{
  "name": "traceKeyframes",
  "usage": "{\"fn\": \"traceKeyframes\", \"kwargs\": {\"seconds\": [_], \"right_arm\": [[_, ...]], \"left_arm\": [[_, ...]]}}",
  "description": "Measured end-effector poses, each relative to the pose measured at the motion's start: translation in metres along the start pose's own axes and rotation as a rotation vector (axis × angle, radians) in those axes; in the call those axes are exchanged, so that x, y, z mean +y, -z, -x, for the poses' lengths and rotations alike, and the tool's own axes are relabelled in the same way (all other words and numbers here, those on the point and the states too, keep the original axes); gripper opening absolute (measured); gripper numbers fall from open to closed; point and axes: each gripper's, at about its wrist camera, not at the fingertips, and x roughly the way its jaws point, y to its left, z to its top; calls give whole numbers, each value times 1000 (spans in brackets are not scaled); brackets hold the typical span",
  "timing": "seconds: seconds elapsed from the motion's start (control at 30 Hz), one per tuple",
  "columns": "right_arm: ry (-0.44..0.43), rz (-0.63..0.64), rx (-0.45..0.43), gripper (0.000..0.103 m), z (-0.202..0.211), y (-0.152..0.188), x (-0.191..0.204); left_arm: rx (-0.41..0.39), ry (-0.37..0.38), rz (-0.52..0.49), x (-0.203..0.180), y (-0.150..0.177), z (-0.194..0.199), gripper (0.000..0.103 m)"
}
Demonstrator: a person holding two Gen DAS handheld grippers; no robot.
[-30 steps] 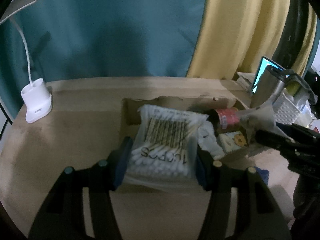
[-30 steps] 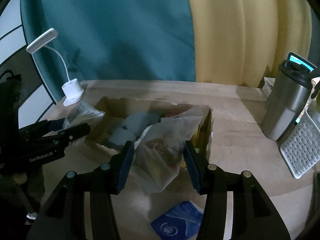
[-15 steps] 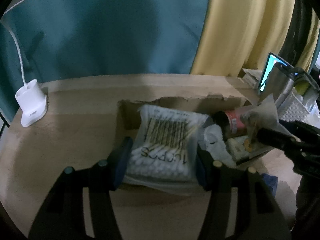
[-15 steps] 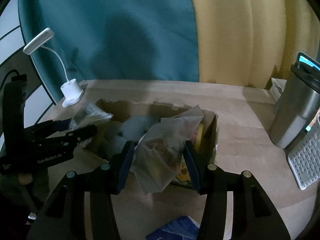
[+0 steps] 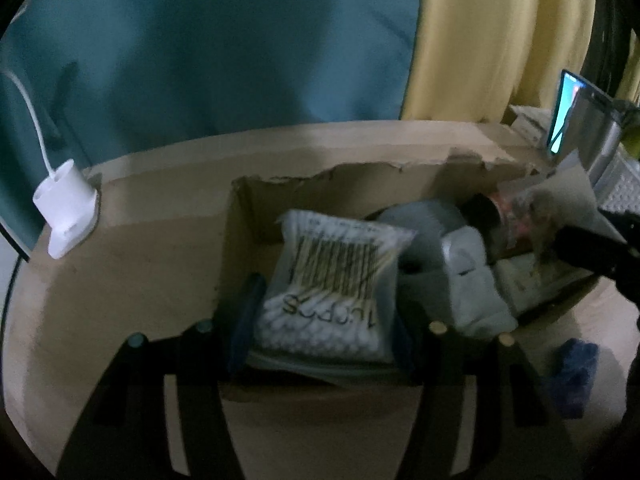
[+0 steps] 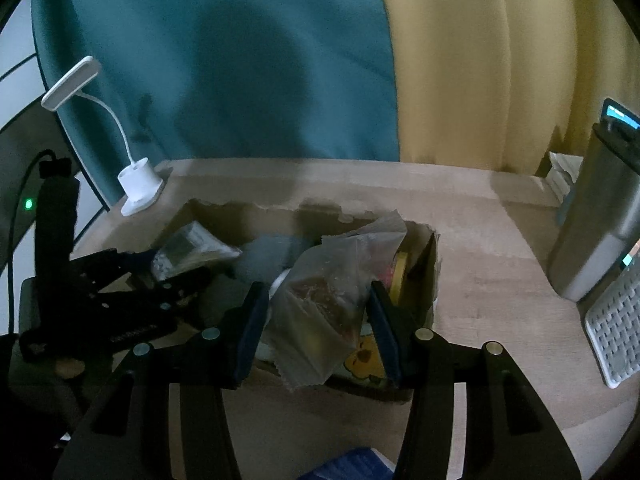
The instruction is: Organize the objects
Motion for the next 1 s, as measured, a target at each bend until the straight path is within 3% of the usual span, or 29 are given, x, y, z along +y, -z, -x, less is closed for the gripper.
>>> {"fn": "traceKeyframes", "kwargs": {"seconds": [0.33, 0.8, 1.0], "right_arm": [[20, -9, 22, 54, -7, 1, -2], [24, -5, 23, 54, -10, -3, 0], [27, 4, 22, 54, -11, -7, 5]], "left_arm": [[-17, 44, 37, 3, -1, 5, 74], [-100, 38, 96, 26, -12, 29, 75], [-94, 22, 107, 37, -13, 22, 75]]}}
